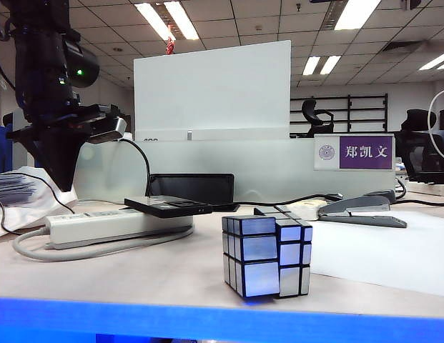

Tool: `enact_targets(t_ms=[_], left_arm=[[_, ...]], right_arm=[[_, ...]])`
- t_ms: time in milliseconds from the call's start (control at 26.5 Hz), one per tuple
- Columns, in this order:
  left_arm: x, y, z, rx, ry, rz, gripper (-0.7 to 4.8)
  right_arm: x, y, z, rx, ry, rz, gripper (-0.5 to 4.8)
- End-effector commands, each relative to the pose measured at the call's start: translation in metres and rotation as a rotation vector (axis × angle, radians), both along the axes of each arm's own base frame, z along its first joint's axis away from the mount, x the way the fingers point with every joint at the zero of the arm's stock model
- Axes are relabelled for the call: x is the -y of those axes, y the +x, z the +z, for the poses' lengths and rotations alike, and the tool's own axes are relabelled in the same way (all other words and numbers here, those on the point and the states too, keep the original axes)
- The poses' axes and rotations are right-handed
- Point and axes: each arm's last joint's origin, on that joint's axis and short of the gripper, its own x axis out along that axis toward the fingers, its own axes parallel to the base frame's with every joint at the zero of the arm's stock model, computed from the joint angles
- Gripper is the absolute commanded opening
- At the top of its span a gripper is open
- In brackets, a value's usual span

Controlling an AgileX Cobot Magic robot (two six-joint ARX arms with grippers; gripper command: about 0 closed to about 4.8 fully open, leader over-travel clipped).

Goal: Press the button on the power strip.

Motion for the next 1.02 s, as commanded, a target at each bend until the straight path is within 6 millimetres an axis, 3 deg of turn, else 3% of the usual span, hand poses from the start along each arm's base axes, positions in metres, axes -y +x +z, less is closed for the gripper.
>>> enact_targets(t_ms=[38,527,1017], left_arm=[[0.002,0.003,0.002,0.036,-0.006,-0.009,-0.06],[0.006,0.01,-0.024,-0.035,0.009,-0.027,-0.05],[0.017,0.011,-0.027,-0.013,0.027,-0.067,-0.05]], right_arm=[[0.0,0.0,0.003,0.018,0.006,0.006,0.0],[0.0,0.0,0.004,0.025,0.008,0.006,0.0],[0.0,0.0,0.004,0.039,0.001,0.009,0.0]])
